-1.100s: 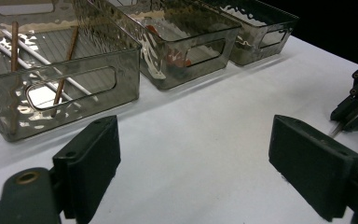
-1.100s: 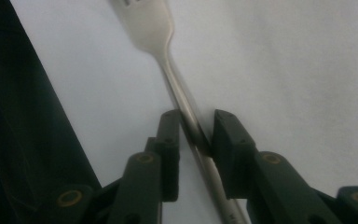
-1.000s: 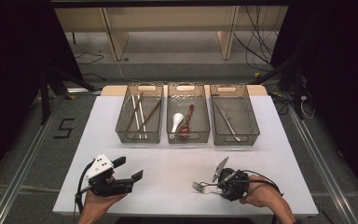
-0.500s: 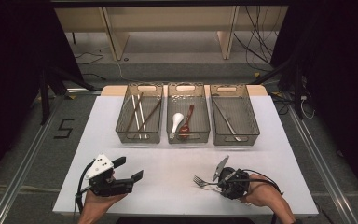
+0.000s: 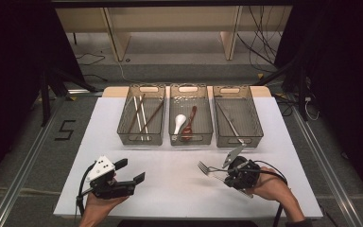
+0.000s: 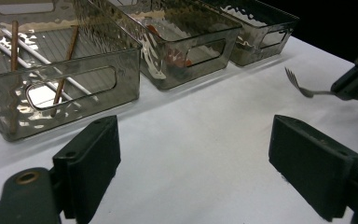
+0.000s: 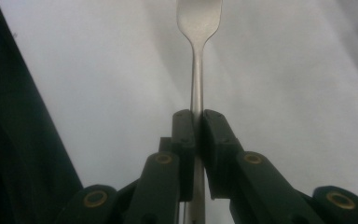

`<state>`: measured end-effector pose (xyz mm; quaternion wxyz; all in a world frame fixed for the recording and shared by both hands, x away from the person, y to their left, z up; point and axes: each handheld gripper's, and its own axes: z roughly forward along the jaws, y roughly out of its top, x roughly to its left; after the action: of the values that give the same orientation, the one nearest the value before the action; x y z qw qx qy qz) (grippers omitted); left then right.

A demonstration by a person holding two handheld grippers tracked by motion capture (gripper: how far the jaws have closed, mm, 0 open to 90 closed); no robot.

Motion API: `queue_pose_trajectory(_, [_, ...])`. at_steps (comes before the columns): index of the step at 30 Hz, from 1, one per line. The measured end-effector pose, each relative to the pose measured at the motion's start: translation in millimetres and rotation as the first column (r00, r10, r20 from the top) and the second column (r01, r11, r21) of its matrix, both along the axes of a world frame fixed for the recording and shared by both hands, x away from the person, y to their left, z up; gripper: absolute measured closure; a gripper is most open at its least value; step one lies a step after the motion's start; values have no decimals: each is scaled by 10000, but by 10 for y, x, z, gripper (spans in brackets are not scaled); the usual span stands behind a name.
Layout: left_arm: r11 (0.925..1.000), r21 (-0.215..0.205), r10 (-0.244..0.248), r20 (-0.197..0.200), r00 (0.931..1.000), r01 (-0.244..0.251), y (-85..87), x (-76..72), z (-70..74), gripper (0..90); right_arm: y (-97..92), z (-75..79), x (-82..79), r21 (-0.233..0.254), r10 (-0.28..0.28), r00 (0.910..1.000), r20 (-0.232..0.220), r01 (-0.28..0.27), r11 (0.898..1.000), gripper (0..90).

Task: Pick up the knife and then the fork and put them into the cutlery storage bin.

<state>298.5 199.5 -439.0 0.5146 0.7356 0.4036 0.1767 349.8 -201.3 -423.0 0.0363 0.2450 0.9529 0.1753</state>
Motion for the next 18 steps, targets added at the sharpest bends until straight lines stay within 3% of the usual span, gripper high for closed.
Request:
queue_pose_trajectory(12, [10000,-72,42,32,10000,-42,5,1,0,161,-49,136,199,928,-679,9971,352,644,9936,843])
queue_pose_trajectory(18, [10000,-77,38,25,10000,-38,4,3,-1,161,-91,190,289,1426,-1106,9922,575,1015,9846,843])
